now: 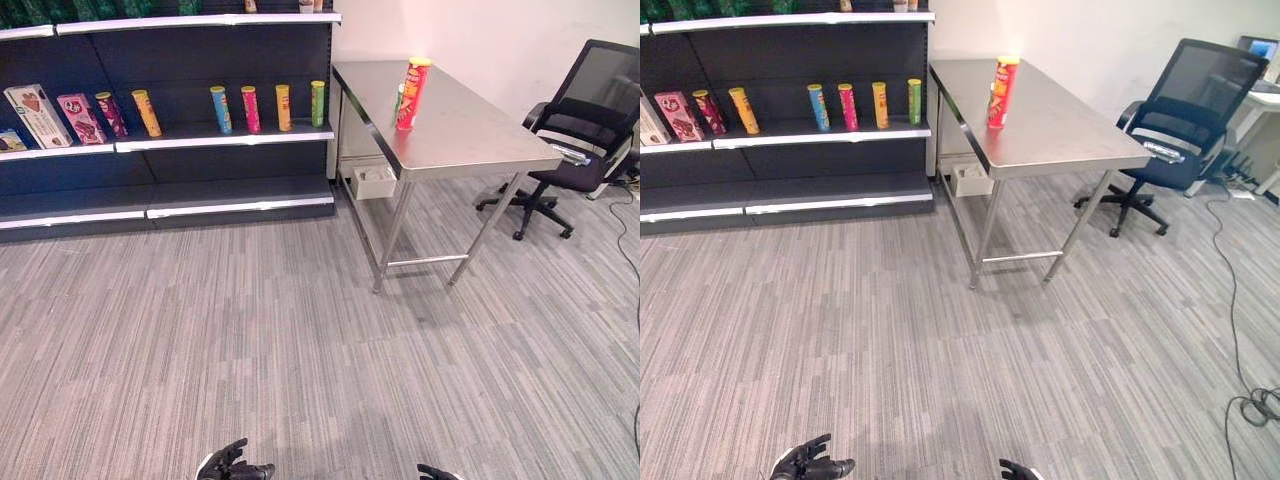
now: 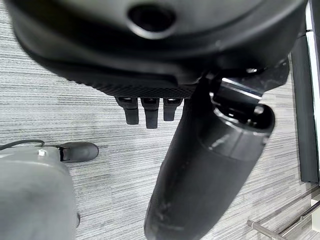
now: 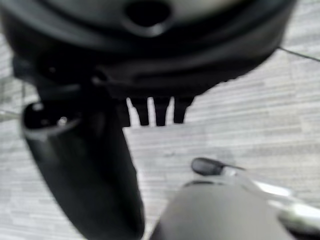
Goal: Put the goods on the table back onto the shelves and tidy them up.
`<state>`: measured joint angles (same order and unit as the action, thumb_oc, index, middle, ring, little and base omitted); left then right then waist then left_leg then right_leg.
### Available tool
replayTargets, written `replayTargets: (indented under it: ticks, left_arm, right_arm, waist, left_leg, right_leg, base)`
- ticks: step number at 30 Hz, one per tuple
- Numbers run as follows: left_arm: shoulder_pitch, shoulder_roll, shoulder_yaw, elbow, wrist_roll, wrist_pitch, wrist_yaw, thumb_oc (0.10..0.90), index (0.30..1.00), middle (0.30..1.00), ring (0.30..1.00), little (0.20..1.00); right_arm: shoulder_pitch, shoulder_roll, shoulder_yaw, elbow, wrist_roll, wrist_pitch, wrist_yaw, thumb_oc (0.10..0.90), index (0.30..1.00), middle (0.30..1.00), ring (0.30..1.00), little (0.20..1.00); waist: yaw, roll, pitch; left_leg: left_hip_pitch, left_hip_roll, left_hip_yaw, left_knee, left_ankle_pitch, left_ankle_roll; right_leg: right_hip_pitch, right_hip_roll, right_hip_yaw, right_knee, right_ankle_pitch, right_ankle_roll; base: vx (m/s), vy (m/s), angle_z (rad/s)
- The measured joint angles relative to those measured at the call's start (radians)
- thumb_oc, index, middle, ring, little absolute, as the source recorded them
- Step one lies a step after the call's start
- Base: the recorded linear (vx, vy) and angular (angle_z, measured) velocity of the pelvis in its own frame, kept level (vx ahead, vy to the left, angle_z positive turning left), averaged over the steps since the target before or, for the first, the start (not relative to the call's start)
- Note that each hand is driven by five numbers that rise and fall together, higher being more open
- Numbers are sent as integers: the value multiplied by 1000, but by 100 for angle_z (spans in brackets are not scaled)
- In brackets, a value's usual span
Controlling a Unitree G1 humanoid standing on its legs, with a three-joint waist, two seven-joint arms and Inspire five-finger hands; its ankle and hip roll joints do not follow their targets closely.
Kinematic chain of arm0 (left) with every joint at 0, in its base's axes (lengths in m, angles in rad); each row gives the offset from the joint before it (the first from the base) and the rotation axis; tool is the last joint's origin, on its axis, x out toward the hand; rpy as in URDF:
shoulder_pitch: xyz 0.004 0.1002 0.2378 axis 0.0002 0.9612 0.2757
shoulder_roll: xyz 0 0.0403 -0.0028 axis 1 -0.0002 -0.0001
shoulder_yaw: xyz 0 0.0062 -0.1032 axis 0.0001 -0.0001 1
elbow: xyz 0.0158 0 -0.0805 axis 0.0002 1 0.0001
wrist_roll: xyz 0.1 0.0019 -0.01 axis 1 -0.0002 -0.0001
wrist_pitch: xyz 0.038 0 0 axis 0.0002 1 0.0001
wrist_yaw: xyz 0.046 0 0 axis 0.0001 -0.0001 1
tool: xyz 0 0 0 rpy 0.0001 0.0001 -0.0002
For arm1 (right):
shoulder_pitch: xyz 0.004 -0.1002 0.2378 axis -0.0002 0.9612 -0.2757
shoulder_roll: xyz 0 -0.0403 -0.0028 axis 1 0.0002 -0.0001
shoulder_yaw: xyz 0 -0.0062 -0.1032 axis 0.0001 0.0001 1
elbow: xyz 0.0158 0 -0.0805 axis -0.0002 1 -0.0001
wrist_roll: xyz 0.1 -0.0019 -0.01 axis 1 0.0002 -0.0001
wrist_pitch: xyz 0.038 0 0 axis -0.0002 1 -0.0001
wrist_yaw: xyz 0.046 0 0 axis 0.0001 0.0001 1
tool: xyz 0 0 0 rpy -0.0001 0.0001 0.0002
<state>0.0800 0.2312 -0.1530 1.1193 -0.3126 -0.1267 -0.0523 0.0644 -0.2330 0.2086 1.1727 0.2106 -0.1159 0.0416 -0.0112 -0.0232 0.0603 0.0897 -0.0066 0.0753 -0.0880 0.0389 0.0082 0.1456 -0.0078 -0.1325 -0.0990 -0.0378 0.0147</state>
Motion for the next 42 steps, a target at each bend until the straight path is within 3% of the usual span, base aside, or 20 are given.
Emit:
replayTargets:
  ticks: [5,7,8,10,11,12,13,14,15,16,19,22,26,27,31,33,37,40,41,42]
  left_arm:
    - [-53,13,8,3,-1,-9,1,800,900,900,900,900]
    - [-100,5,52,5,-51,-20,6,800,900,900,900,900]
    - [-93,-1,49,-1,-67,-29,8,800,900,900,900,900]
    - [-93,-19,38,29,-58,-28,-1,800,900,900,900,900]
    - [-33,-24,83,58,-59,-24,8,800,900,900,900,900]
    - [13,-36,78,66,-58,-18,7,800,900,900,900,900]
    - [15,-34,74,60,-56,-17,4,800,900,900,900,900]
    - [-14,-24,72,56,-48,-7,4,800,900,900,900,900]
    - [-37,6,14,54,-36,-5,5,800,900,900,900,900]
    - [-48,17,8,55,-25,-7,-1,800,900,900,900,900]
    - [-60,39,6,18,-19,-23,-3,800,900,900,900,900]
    - [-96,45,8,18,-19,-23,-3,800,900,900,900,900]
    - [-98,4,47,68,1,-18,-2,800,900,900,900,900]
    - [-84,-1,46,81,5,-18,-4,800,900,900,900,900]
    - [-27,-32,34,67,40,-17,-8,800,900,900,900,900]
    - [-28,-27,35,48,40,-18,-18,800,900,900,900,900]
    - [-40,-29,35,42,35,-7,-23,800,900,900,900,900]
    - [-48,-23,37,34,14,-6,-24,800,900,900,900,900]
    - [-55,-21,33,26,-5,-5,-26,800,900,900,900,900]
    - [-55,-21,33,26,-5,-5,-26,800,900,900,900,900]
  right_arm:
    - [-63,2,24,-1,0,-1,1,800,900,900,900,900]
    - [-132,-17,18,-1,9,-2,-1,800,900,900,900,900]
    - [-134,-28,17,5,11,-1,-1,800,900,900,900,900]
    - [-186,-42,14,81,21,-1,-2,800,900,900,900,900]
    - [-162,-29,-2,97,23,-3,0,800,900,900,900,900]
    - [-102,-34,-14,60,23,-5,0,800,900,900,900,900]
    - [-77,-31,-18,43,24,-3,-2,800,900,900,900,900]
    - [-71,-24,-4,16,32,-1,-6,800,900,900,900,900]
    - [-61,-29,-21,-71,41,-9,11,800,900,900,900,900]
    - [-45,-35,-20,-98,44,-10,12,800,900,900,900,900]
    - [-41,-44,-5,-95,47,-5,6,800,900,900,900,900]
    - [-51,-28,-1,-87,40,-5,20,800,900,900,900,900]
    - [-58,-19,-14,-75,39,0,22,800,900,900,900,900]
    - [-50,-18,-21,-43,35,4,21,800,900,900,900,900]
    - [-29,-43,-42,-18,32,22,18,800,900,900,900,900]
    - [-37,-35,-41,-6,31,10,22,800,900,900,900,900]
    - [-23,-38,-37,-12,40,-3,20,800,900,900,900,900]
    - [-31,-29,-8,6,45,4,18,800,900,900,900,900]
    - [-51,-27,0,32,50,2,17,800,900,900,900,900]
    - [-51,-27,0,32,50,2,17,800,900,900,900,900]
  waist:
    - [32,-49,78]
    - [62,-49,171]
    - [69,-41,167]
    - [71,-10,147]
    - [102,-29,142]
    - [64,15,83]
    - [44,58,66]
    - [57,55,82]
    - [1,46,111]
    - [-22,33,109]
    - [-24,-1,71]
    - [-23,-18,60]
    - [-58,51,79]
    - [-55,48,81]
    - [-33,36,82]
    - [-28,3,89]
    - [-38,-19,26]
    - [-9,-60,23]
    - [-2,-64,43]
    - [-2,-64,43]
  left_leg:
    - [-151,2,-6,219,-9,-42]
    - [-375,31,-36,565,48,-151]
    - [-387,58,-7,579,26,-129]
    - [-289,-1,-8,-17,19,-106]
    - [-157,-93,-21,-16,20,5]
    - [-48,-91,-8,-16,33,70]
    - [-23,-57,-18,-10,-22,94]
    - [-9,-48,7,-9,-30,106]
    - [35,-56,2,-2,-41,107]
    - [65,-71,-11,0,-51,109]
    - [136,-95,-13,-1,-117,103]
    - [163,-115,-49,0,-135,103]
    - [186,-69,-118,53,-185,32]
    - [225,-81,-110,72,-190,9]
    - [266,-103,-114,219,-226,-75]
    - [251,-37,-82,209,-227,-87]
    - [55,43,-97,565,-133,-250]
    - [-88,47,-28,856,133,-257]
    - [-198,86,0,1024,66,-181]
    - [-198,86,0,1024,66,-181]
  right_leg:
    - [-42,-6,-5,22,15,-21]
    - [-76,2,-54,58,11,-88]
    - [-51,18,-58,28,4,-74]
    - [-86,9,-72,-2,-18,34]
    - [-46,7,49,-2,6,5]
    - [-39,39,16,54,-21,29]
    - [-78,68,-8,150,-51,45]
    - [-237,46,-18,491,-115,71]
    - [-538,-89,-116,1041,-59,104]
    - [-601,-125,-99,1064,-65,99]
    - [-654,-180,-92,899,-49,75]
    - [-581,-170,-118,518,-11,63]
    - [-477,-15,-100,75,101,43]
    - [-431,-4,-214,21,116,18]
    - [-332,-22,-197,54,271,-155]
    - [-236,-30,-195,14,238,-137]
    - [-172,-12,-235,24,175,-82]
    - [-138,-47,-229,59,114,-118]
    - [-76,-56,-191,21,101,-104]
    - [-76,-56,-191,21,101,-104]
  base:
    - [-58,-82,9]
    - [248,90,64]
    - [487,268,48]
    - [536,343,-22]
    - [537,490,-112]
    - [502,631,-108]
    - [362,512,-59]
    - [479,394,-42]
    - [303,120,-33]
    - [433,130,7]
    - [254,-10,26]
    - [335,-57,38]
    - [500,-81,39]
    - [400,-78,27]
    - [373,-97,8]
    - [383,-108,22]
    - [275,-142,25]
    - [162,-65,-4]
    - [247,65,0]
    - [356,131,-12]
